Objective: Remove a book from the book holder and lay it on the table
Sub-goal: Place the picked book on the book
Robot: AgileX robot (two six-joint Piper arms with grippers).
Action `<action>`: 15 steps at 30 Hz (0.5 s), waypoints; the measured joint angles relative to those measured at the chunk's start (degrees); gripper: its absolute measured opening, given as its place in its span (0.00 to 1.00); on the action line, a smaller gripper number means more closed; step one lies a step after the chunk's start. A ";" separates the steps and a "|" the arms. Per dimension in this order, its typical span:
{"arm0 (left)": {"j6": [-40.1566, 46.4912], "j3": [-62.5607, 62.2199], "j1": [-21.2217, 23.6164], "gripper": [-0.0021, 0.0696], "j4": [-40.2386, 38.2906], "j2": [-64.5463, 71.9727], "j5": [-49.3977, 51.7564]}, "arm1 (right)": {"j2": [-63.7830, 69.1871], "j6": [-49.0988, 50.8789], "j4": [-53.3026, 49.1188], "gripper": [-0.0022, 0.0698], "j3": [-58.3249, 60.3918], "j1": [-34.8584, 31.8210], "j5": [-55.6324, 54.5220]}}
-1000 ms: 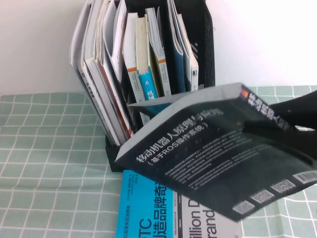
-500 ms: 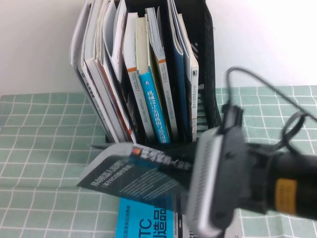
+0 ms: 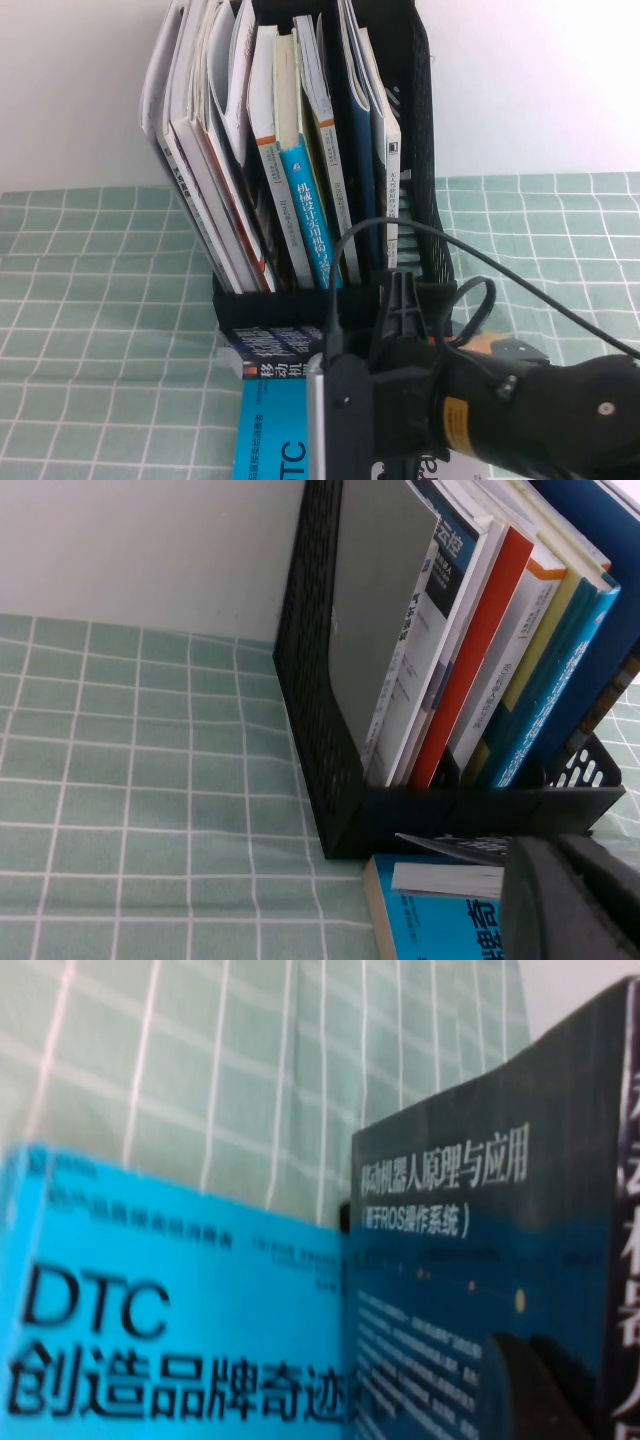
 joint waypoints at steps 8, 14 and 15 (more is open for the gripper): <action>0.13 0.00 0.00 0.03 0.00 0.00 0.00 | 7.76 -5.51 0.77 0.21 -4.06 0.00 7.55; 0.15 0.00 0.00 0.03 -0.70 0.00 0.00 | 12.42 -5.60 1.84 0.21 -6.95 0.00 7.55; 0.25 0.00 0.00 0.03 -0.92 0.00 0.00 | 12.89 -5.60 2.02 0.21 -6.97 0.00 7.53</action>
